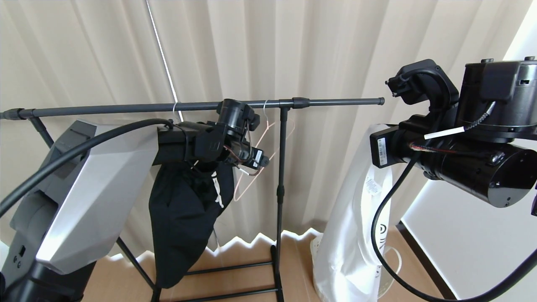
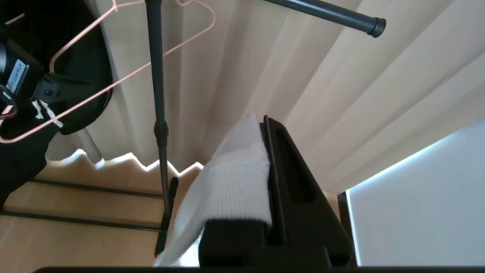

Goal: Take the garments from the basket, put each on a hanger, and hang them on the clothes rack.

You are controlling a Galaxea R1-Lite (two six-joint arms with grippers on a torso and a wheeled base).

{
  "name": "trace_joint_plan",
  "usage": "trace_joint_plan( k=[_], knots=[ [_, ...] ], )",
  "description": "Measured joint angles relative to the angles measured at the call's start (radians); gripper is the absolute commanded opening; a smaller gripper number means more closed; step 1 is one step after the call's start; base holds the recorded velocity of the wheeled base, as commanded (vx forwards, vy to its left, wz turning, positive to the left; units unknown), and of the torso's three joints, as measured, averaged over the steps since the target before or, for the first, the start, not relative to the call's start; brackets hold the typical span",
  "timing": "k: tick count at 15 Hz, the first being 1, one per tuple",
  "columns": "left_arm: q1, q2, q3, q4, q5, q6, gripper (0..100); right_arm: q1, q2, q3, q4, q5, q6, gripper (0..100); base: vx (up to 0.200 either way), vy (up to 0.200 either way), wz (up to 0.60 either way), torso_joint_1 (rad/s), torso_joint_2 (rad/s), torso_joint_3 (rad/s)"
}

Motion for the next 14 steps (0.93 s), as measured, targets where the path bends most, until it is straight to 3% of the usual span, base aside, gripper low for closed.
trace_joint_plan(
  k=[14],
  knots=[
    [0.018, 0.076, 0.000, -0.097, 0.001, -0.003, 100, 0.000, 0.002, 0.001, 0.000, -0.003, -0.014, 0, 0.000, 0.000, 0.00, 0.000, 0.00, 0.000]
  ],
)
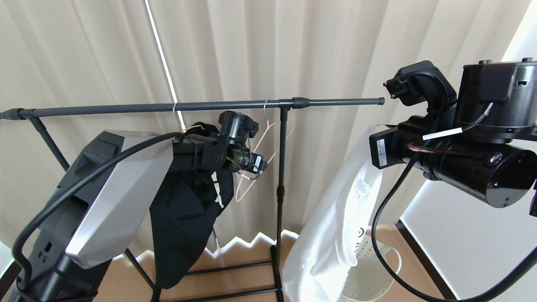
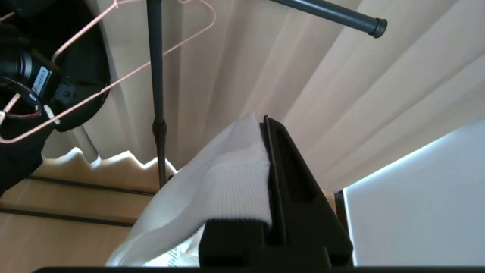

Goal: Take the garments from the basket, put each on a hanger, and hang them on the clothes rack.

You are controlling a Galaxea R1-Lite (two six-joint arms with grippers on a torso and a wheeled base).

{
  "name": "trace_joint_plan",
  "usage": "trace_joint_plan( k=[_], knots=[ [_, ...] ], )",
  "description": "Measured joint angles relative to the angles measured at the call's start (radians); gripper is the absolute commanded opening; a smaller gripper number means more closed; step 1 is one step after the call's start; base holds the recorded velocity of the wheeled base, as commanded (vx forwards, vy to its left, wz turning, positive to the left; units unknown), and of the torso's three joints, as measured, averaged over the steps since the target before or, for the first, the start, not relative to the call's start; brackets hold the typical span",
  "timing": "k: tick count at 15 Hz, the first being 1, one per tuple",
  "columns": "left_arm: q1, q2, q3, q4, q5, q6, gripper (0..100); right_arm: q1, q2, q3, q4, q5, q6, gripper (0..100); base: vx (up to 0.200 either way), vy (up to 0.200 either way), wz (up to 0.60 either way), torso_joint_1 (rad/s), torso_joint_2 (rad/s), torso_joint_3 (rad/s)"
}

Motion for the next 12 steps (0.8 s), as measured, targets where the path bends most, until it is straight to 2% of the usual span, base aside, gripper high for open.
trace_joint_plan(
  k=[1, 12],
  knots=[
    [0.000, 0.002, 0.000, -0.001, 0.000, 0.000, 0, 0.000, 0.000, 0.000, 0.000, 0.000, 0.000, 0, 0.000, 0.000, 0.00, 0.000, 0.00, 0.000],
    [0.001, 0.010, 0.000, 0.000, 0.016, -0.033, 0, 0.000, 0.000, 0.001, 0.000, 0.000, 0.000, 0, 0.000, 0.000, 0.00, 0.000, 0.00, 0.000]
  ],
)
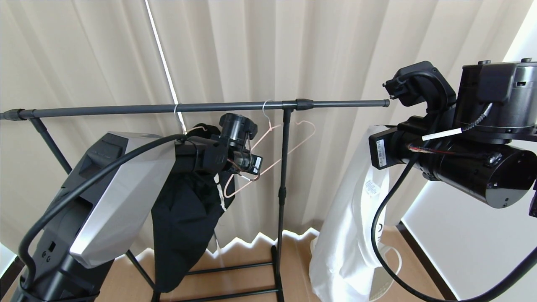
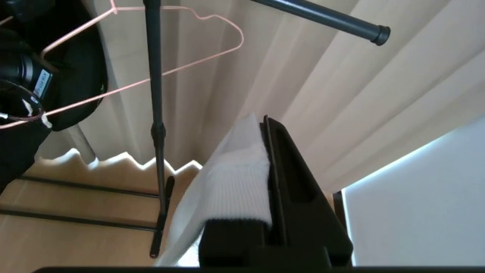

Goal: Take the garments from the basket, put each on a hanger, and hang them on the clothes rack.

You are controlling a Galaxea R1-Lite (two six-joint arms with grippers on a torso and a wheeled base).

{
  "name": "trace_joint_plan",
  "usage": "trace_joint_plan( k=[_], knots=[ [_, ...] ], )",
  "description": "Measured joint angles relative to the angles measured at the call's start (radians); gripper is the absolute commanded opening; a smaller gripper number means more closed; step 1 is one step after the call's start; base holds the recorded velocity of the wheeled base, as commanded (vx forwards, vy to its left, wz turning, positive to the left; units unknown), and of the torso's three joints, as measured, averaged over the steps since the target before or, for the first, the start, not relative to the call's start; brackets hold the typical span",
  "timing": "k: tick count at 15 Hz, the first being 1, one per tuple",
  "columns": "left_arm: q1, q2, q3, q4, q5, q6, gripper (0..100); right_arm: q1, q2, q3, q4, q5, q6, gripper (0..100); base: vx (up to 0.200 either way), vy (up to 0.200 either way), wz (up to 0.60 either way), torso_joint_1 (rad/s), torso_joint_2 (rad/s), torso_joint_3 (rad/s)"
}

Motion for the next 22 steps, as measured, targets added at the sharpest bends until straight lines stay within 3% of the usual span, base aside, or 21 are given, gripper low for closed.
trace_joint_plan(
  k=[11, 22],
  knots=[
    [0.008, -0.060, 0.000, 0.012, 0.079, -0.029, 0, 0.000, 0.000, 0.001, 0.000, 0.000, 0.000, 0, 0.000, 0.000, 0.00, 0.000, 0.00, 0.000],
    [0.004, -0.243, 0.241, 0.002, 0.090, -0.026, 0, 0.000, -0.006, 0.006, 0.000, -0.001, 0.001, 0, 0.000, 0.000, 0.00, 0.000, 0.00, 0.000]
  ],
)
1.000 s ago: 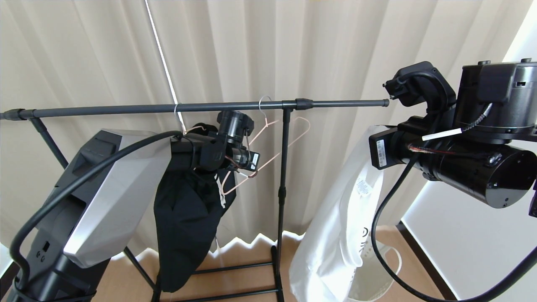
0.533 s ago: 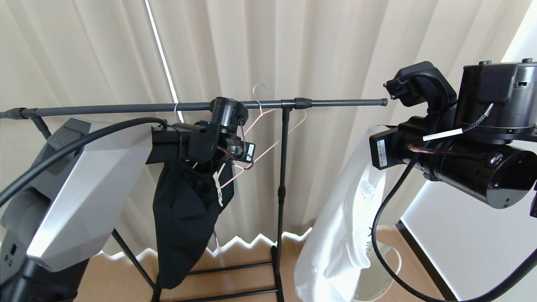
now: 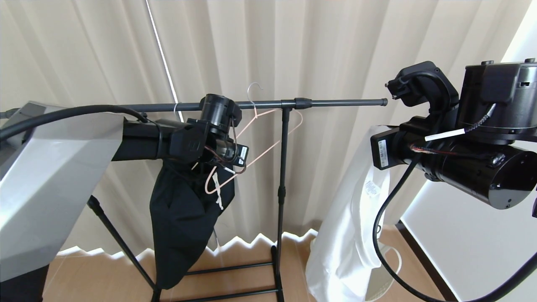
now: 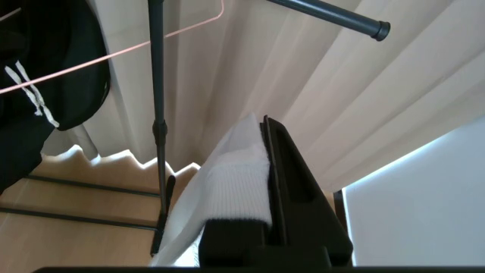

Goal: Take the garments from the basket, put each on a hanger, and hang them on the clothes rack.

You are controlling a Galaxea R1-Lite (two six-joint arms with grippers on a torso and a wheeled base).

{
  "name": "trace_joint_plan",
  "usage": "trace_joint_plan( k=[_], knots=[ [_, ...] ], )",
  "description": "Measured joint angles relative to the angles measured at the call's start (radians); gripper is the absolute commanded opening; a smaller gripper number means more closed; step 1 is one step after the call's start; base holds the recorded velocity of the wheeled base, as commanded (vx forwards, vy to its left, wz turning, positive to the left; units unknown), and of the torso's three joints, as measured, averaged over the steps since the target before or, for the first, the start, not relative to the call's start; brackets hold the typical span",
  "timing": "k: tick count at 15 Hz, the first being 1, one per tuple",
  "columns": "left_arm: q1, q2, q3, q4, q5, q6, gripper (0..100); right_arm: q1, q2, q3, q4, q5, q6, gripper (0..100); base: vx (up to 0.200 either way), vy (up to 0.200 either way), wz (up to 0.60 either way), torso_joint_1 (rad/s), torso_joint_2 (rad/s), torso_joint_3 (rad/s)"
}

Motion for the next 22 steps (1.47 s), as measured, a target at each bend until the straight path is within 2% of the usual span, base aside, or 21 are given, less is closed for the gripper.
trace_joint_plan(
  k=[5, 14, 16, 18, 20, 22],
  knots=[
    [-0.002, -0.100, 0.138, -0.001, 0.034, -0.003, 0, 0.001, 0.005, 0.001, 0.000, -0.003, 0.000, 0, 0.000, 0.000, 0.00, 0.000, 0.00, 0.000],
    [0.025, -0.585, 0.771, -0.088, 0.050, -0.002, 0, 0.000, 0.007, 0.012, 0.000, -0.003, 0.000, 0, 0.000, 0.000, 0.00, 0.000, 0.00, 0.000],
    [0.019, -0.689, 0.935, -0.174, 0.047, 0.004, 0, 0.001, 0.009, 0.015, 0.000, -0.007, 0.001, 0, 0.000, 0.000, 0.00, 0.000, 0.00, 0.000],
    [0.011, -0.765, 1.106, -0.321, 0.027, 0.045, 0, 0.001, 0.010, 0.023, 0.000, -0.025, 0.001, 0, 0.000, 0.000, 0.00, 0.000, 0.00, 0.000],
    [0.015, -0.822, 1.248, -0.468, -0.075, 0.115, 0, 0.001, 0.012, 0.029, 0.000, -0.029, 0.001, 0, 0.000, 0.000, 0.00, 0.000, 0.00, 0.000],
    [0.019, -0.877, 1.357, -0.541, -0.207, 0.177, 0, 0.001, 0.020, 0.030, -0.003, -0.030, 0.001, 0, 0.000, 0.000, 0.00, 0.000, 0.00, 0.000]
  ],
)
